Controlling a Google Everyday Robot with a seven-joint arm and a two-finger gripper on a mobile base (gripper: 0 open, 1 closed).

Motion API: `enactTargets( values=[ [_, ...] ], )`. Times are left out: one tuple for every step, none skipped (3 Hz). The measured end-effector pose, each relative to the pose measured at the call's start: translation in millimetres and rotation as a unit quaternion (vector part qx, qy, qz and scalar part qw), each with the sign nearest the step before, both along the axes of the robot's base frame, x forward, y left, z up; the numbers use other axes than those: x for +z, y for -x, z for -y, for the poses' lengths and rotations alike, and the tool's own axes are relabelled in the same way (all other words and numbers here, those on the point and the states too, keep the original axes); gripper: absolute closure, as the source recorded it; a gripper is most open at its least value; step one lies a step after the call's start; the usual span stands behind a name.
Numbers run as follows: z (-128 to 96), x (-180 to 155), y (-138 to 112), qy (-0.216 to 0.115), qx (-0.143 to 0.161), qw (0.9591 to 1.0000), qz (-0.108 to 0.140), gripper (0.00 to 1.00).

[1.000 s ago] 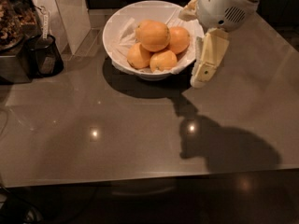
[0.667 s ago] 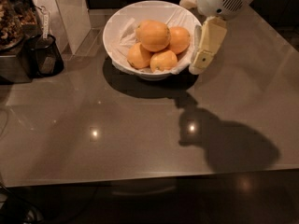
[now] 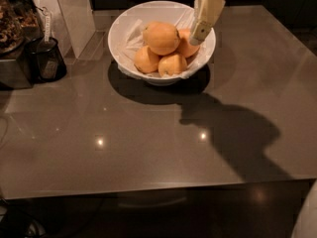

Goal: Pick orange from white bowl

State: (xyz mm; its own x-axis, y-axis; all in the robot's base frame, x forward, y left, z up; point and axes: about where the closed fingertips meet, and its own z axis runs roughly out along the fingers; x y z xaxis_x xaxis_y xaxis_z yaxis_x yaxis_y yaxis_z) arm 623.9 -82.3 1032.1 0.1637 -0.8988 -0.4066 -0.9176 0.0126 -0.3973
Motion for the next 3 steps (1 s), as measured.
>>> enactTargets(
  values=[
    [-1, -28, -7, -0.013, -0.014, 0.9994, -0.028, 0.0],
    [-10, -60, -18, -0.021, -0.026, 0.998, -0.055, 0.0],
    [-15, -82, -23, -0.02, -0.041, 0.9965, -0.069, 0.0]
  ],
)
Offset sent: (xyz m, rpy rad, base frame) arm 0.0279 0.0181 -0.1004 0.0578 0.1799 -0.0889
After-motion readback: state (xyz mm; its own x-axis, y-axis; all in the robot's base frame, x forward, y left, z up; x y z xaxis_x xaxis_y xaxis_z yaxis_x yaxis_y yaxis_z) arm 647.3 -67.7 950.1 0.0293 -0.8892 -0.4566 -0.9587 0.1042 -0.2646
